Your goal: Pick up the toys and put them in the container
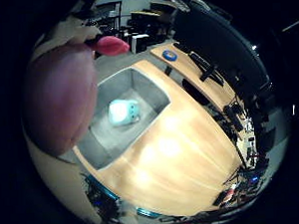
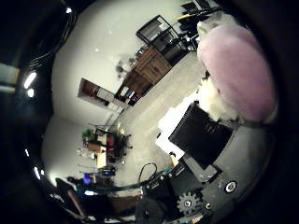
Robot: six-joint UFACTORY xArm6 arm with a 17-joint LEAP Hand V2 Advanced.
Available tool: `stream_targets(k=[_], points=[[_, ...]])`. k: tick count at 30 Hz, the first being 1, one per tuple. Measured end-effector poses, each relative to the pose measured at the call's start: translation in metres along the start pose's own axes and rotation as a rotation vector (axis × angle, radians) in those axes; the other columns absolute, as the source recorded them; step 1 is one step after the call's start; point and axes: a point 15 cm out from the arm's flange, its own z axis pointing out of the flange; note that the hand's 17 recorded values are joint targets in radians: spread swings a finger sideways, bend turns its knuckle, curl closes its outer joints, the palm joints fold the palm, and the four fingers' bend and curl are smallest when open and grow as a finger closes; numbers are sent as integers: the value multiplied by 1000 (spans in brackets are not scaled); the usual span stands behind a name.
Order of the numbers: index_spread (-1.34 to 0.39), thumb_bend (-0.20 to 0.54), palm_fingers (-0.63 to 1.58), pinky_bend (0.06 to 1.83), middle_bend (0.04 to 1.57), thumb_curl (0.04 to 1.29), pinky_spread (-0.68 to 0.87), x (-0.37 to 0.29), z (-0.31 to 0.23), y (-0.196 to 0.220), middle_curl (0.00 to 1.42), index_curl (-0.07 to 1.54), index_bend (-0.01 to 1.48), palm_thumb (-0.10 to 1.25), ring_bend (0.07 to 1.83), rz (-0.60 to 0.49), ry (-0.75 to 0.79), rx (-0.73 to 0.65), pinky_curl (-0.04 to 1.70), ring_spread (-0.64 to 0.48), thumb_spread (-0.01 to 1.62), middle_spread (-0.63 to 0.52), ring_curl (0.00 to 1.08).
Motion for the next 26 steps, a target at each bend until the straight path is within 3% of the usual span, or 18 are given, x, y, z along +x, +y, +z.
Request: stream_targets(k=[1, 2, 3, 5, 11, 26], points=[[-262, -122, 836, 1396, 1133, 1107, -310, 1, 2, 8, 912, 892, 1026, 570, 1382, 7, 0, -7, 657, -235, 1016, -230, 757], [-320, -106, 417, 1470, 919, 1033, -354, 4, 3, 17, 845, 855, 807, 478, 1370, 17, 2, -12, 688, -263, 1017, -280, 754], [-364, -97, 207, 1518, 790, 984, -376, 7, 2, 23, 791, 810, 697, 424, 1323, 22, 7, -13, 701, -269, 1018, -289, 740], [-450, -75, 59, 1494, 628, 900, -346, 12, -1, 28, 689, 682, 583, 359, 1186, 32, 16, -15, 653, -262, 1016, -297, 657], [-562, -36, 186, 1357, 478, 739, -266, 24, -1, 37, 552, 515, 489, 338, 1056, 66, 15, -33, 555, -257, 1026, -318, 515], [-612, -28, 349, 1202, 350, 559, -229, 21, 2, 31, 423, 430, 427, 370, 962, 44, 6, -34, 461, -284, 1026, -335, 420]])
